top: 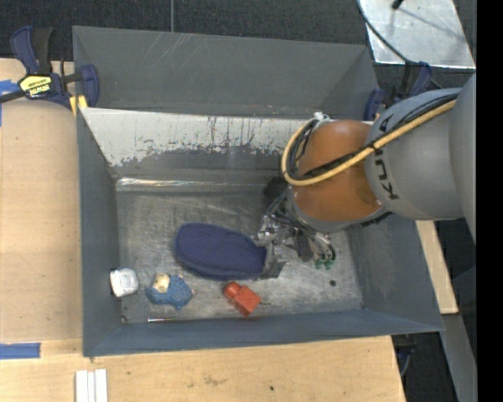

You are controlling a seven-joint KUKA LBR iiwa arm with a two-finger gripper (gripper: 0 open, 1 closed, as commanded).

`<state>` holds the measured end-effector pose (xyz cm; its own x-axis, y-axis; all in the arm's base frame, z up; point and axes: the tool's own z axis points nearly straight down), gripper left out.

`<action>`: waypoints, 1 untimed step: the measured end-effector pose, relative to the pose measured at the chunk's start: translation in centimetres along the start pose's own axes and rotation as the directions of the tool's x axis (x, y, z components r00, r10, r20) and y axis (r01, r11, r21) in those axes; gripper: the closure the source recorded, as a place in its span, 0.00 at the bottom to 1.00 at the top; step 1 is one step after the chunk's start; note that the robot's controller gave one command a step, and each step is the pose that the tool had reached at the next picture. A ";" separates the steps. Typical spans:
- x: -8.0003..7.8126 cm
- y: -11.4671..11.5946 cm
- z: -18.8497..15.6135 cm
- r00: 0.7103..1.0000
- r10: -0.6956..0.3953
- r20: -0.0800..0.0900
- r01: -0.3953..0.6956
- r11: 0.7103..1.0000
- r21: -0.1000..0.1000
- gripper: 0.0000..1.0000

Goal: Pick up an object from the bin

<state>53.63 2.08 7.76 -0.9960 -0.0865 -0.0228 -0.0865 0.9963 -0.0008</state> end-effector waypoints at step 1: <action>-0.8 -1.0 -12.7 0.997 -0.073 -0.010 0.073 0.997 0.000 1.00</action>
Offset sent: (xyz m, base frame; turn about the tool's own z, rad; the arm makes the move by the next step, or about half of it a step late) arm 0.0028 -0.0087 0.1225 -0.0738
